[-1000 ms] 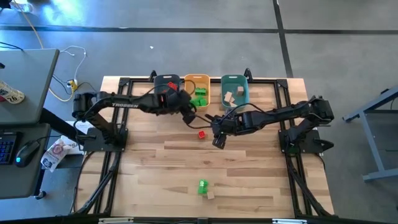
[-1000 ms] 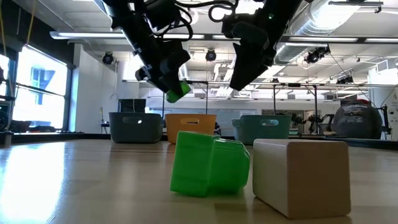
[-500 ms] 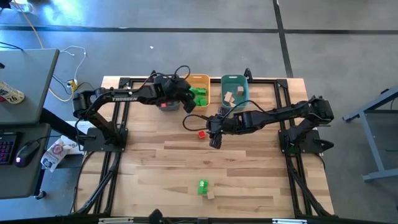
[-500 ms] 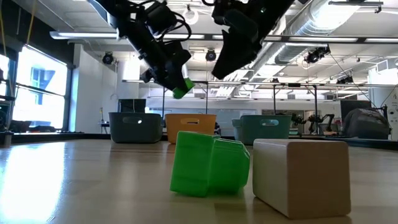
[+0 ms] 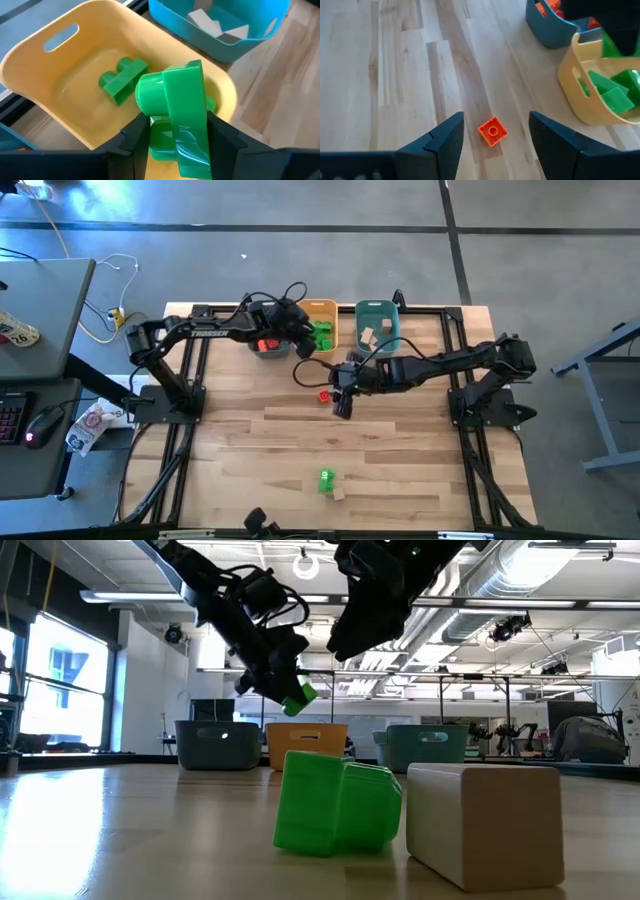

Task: Sort & place blocks by color
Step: Put the green game piece into the yellow bin, then put the orange game piece into the blue bin

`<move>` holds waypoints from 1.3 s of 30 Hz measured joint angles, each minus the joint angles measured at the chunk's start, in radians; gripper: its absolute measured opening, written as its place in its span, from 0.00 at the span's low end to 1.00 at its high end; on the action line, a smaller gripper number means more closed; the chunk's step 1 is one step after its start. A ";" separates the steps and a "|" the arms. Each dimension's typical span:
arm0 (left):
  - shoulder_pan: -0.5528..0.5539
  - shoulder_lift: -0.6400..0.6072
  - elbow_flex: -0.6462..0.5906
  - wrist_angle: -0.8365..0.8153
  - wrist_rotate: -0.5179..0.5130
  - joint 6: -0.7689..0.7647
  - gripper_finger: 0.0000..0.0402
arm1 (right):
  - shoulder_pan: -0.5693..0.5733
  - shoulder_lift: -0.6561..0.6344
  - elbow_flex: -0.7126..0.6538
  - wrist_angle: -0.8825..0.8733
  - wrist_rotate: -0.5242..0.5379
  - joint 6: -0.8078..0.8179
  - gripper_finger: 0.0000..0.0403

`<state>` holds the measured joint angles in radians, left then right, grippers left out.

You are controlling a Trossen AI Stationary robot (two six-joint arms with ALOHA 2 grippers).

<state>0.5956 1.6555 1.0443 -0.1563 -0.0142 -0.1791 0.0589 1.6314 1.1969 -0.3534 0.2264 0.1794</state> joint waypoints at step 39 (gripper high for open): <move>0.020 -0.128 -0.002 -0.166 0.037 0.041 0.53 | -0.003 0.143 -0.001 0.034 -0.156 -0.401 0.52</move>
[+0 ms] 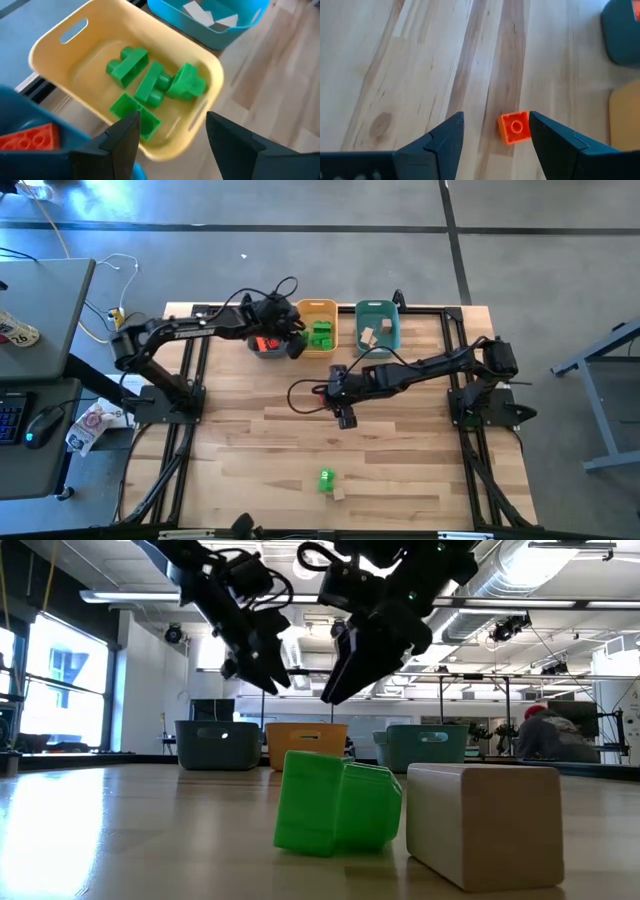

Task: Sort & place blocks by color
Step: Put the orange game piece into the blue bin

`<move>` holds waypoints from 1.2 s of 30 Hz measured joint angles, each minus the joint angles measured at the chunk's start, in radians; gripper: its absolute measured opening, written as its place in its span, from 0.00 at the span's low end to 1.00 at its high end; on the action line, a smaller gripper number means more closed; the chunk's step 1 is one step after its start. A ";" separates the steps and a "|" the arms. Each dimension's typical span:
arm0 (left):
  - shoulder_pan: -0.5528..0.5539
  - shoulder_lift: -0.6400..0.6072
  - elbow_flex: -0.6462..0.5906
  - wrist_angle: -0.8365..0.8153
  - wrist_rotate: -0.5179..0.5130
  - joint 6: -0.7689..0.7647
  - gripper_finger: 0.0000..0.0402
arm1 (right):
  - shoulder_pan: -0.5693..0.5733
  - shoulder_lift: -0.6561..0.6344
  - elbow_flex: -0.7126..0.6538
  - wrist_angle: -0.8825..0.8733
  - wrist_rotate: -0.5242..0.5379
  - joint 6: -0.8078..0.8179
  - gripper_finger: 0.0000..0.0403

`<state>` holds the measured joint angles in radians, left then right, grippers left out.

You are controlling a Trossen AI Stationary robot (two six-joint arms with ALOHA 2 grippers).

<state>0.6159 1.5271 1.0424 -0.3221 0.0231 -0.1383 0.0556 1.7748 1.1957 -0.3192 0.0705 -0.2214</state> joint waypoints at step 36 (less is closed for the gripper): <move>-0.247 -0.314 0.001 -0.387 -0.009 -0.090 0.53 | -0.115 0.202 0.000 0.123 -0.095 -0.073 0.52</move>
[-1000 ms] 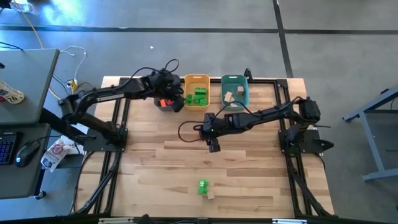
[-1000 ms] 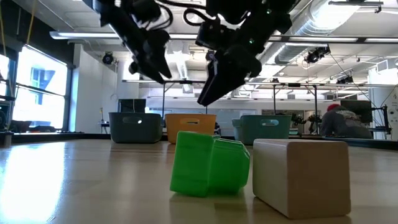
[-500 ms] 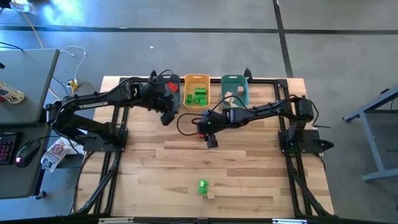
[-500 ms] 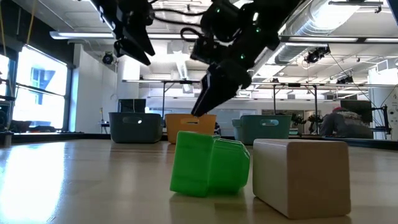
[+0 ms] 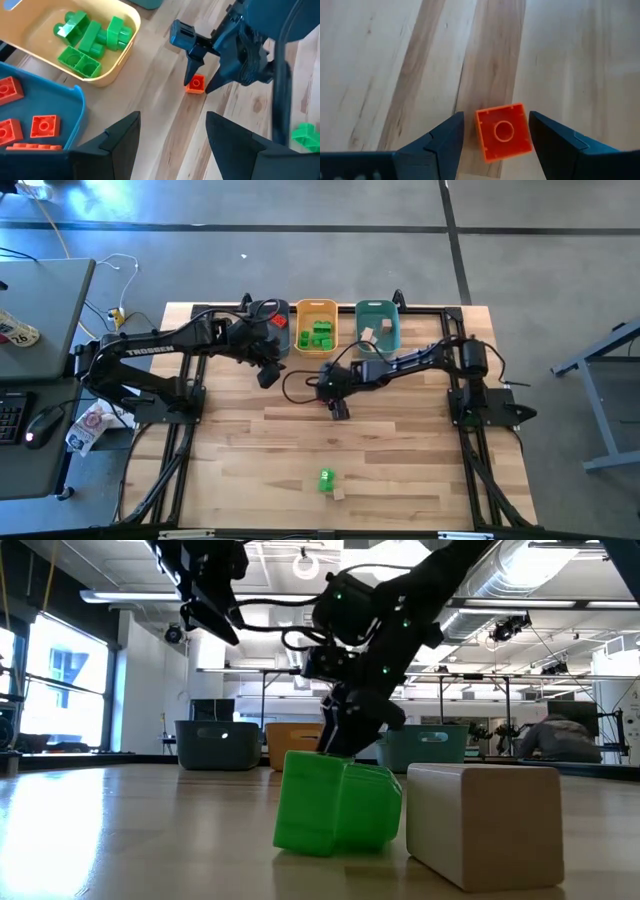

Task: Sort & place blocks by color
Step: Put the orange game piece into the blue bin

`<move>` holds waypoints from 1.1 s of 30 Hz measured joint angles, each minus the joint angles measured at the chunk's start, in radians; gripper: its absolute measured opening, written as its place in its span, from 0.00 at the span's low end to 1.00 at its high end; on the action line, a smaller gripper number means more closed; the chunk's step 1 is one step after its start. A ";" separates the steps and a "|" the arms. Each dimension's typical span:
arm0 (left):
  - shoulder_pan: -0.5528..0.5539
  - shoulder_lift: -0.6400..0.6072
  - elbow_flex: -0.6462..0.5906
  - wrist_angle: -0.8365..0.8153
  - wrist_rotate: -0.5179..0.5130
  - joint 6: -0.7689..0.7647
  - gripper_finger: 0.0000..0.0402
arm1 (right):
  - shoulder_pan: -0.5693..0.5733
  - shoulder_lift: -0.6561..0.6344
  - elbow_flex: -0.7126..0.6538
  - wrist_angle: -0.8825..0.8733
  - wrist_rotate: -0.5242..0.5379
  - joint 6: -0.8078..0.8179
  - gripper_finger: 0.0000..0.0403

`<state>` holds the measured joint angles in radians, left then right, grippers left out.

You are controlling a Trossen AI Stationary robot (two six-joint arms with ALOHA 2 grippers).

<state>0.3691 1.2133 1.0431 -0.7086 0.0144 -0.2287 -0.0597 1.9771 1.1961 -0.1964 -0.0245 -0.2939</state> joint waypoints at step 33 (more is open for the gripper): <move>0.002 0.000 0.000 -0.001 -0.007 0.136 0.53 | 0.001 -0.153 -0.001 -0.003 0.041 0.206 0.28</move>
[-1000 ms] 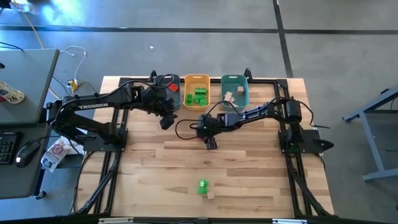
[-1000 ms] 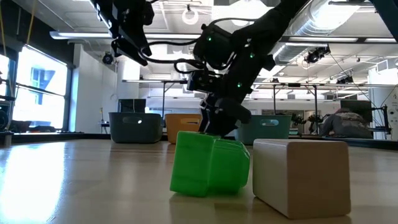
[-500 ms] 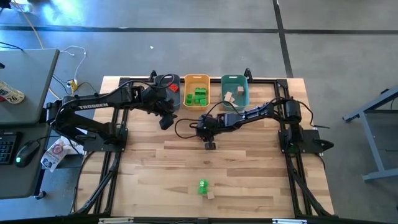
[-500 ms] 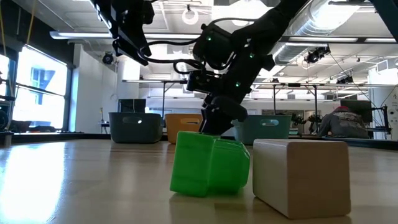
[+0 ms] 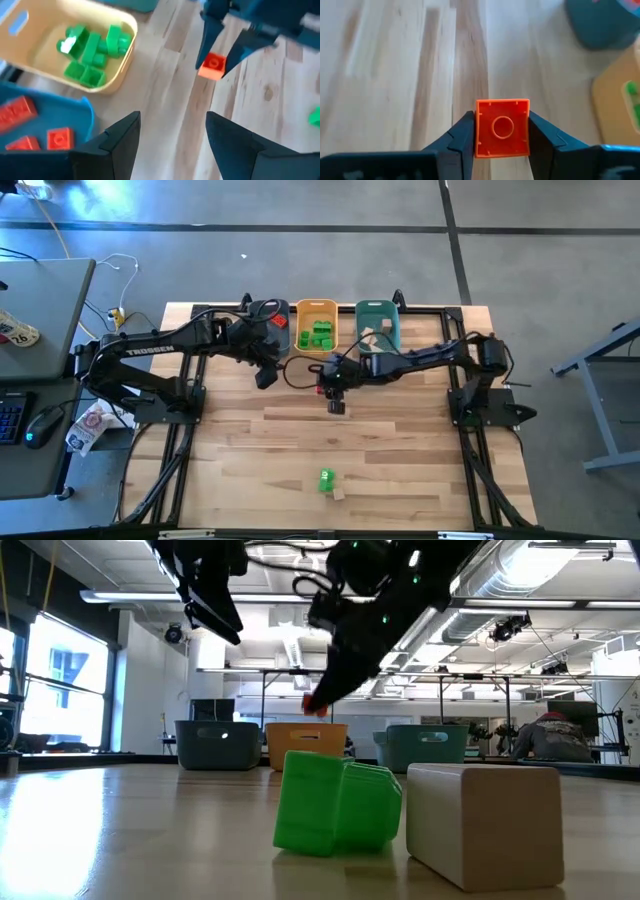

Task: Sort & place blocks by color
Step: Put the orange game piece into the blue bin

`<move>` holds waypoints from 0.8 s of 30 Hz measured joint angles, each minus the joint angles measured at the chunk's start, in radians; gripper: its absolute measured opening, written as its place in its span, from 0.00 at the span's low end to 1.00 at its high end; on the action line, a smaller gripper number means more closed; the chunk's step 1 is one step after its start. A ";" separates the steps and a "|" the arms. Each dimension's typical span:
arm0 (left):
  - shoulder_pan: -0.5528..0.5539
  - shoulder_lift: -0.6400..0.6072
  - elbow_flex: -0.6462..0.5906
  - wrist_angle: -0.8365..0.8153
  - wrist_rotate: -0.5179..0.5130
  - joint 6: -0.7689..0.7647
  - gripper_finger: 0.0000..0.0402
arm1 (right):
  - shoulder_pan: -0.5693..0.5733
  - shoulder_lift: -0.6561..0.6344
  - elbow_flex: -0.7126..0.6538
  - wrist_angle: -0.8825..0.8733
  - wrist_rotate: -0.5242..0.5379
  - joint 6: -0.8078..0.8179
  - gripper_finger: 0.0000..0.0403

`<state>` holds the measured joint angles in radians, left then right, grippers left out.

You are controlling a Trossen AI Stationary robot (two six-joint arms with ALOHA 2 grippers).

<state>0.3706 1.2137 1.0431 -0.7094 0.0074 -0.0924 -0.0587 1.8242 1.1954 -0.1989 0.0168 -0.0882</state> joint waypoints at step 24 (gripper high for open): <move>-0.156 0.000 0.000 0.288 -0.284 0.429 0.53 | -0.077 -0.292 0.000 0.142 -0.200 0.144 0.28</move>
<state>0.2142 1.2137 1.0431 -0.4218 -0.2768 0.3367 -0.1361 1.5324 1.1954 -0.0566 -0.1828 0.0562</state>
